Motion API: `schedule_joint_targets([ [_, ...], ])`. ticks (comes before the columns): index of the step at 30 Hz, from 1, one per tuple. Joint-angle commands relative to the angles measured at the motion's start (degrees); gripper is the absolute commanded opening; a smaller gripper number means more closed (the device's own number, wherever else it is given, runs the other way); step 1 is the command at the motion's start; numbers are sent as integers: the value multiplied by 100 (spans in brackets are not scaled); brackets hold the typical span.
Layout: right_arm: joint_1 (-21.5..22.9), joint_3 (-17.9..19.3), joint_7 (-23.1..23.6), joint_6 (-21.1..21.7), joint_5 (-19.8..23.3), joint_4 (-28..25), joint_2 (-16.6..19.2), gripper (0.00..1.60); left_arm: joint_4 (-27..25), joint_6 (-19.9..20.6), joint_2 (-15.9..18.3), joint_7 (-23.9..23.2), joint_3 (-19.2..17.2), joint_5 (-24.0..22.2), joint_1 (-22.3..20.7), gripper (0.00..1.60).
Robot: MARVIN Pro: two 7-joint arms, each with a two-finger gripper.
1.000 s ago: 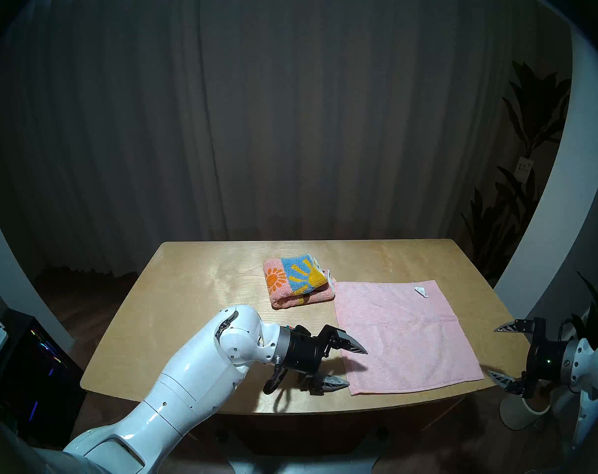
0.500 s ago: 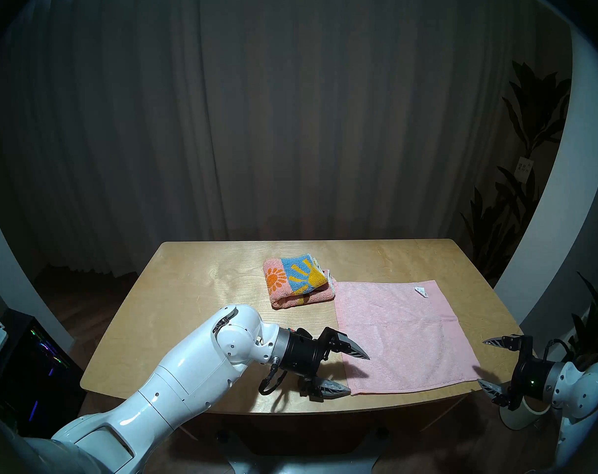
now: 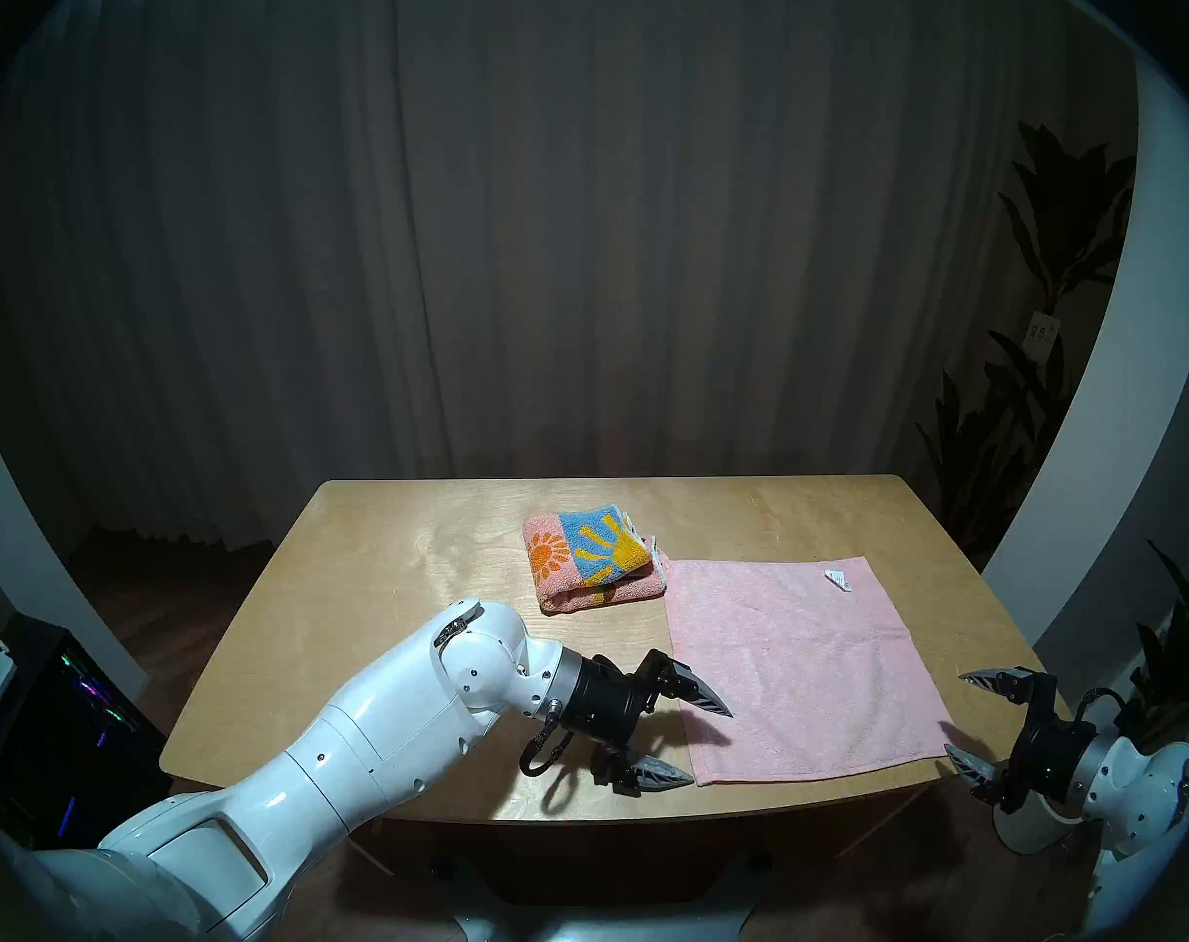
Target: Fold each towel twice and stack them on table
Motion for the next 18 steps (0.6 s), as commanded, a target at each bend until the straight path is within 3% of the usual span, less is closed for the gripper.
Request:
schedule_joint_targets([
  [1,134,-32,201,119,-103,3,-41,160,154,-144,-146,64,-5,72,-219,160],
  [10,201,-68,181,155,-139,71,-17,160,-5,-295,-103,136,13,467,-268,160],
  [14,233,-62,158,149,-159,101,6,160,-321,-222,81,225,24,759,-263,160],
  [18,231,-55,148,175,-169,139,20,160,-576,-327,286,261,-93,648,-143,160],
])
